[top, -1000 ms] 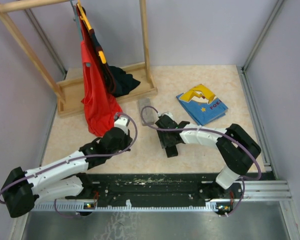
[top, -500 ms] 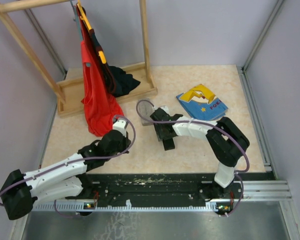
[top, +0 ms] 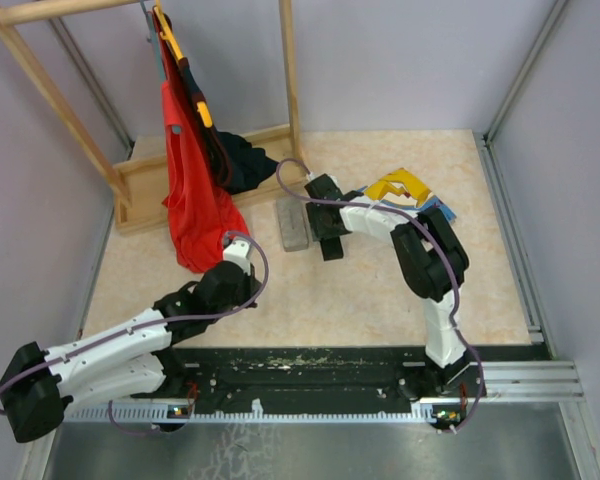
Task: Organize the sunglasses
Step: Move the sunglasses case to the center of the board.
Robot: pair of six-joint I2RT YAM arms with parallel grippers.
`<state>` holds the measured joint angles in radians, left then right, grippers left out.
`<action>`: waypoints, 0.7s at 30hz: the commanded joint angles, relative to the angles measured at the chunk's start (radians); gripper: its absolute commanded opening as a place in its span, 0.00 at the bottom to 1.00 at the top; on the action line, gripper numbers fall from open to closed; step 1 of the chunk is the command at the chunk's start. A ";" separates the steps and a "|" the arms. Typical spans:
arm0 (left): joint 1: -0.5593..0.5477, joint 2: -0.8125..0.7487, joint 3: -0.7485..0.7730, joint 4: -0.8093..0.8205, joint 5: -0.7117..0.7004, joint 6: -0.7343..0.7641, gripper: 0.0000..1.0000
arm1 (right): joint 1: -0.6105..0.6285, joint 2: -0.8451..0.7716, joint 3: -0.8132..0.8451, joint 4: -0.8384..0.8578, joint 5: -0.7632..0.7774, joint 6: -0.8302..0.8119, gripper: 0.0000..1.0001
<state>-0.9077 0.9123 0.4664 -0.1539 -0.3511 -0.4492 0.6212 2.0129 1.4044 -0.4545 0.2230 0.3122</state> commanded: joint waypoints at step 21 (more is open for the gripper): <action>-0.001 -0.067 0.005 -0.056 -0.029 -0.052 0.11 | -0.064 -0.098 0.108 0.087 -0.055 -0.074 0.80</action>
<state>-0.9077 0.8642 0.4664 -0.1890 -0.3698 -0.4805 0.5636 2.0735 1.5185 -0.4030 0.1459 0.2607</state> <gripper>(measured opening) 0.074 0.794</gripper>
